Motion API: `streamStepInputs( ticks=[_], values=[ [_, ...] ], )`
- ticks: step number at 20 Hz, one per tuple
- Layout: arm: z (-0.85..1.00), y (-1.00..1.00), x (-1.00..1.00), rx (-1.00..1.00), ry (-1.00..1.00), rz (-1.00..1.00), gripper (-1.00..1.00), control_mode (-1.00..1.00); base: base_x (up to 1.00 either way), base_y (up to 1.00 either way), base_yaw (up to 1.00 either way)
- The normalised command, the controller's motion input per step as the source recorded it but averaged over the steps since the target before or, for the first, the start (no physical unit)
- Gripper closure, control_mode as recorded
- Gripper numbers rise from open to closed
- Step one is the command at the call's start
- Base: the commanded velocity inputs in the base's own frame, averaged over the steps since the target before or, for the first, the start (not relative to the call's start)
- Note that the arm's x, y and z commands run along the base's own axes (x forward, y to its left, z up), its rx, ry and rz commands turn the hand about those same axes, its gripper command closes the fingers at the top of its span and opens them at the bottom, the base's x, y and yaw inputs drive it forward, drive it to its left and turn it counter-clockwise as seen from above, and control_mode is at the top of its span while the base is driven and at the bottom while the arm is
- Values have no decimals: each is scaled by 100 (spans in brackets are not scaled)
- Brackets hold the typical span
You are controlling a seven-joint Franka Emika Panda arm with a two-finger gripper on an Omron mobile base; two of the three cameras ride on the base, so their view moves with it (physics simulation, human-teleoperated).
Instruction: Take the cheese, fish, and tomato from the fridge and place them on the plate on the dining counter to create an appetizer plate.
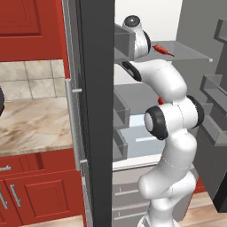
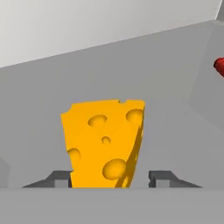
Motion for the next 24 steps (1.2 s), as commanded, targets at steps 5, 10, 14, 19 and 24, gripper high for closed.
streamStepInputs(
  ticks=[5, 10, 14, 19, 24],
  values=[
    [-16, -40, -1, 0, 0, -6, 100, -100, 0, 0, 0],
    [-19, -58, -25, 0, 0, -6, 100, -100, 0, 0, 0],
    [-24, -38, -75, 0, 0, 0, 100, -100, 0, 0, 0],
    [-27, -19, -87, 0, -2, 0, 100, -100, 0, 0, 0],
    [-20, -12, -79, 0, -11, 3, 100, -100, 0, 0, 0]
  ],
)
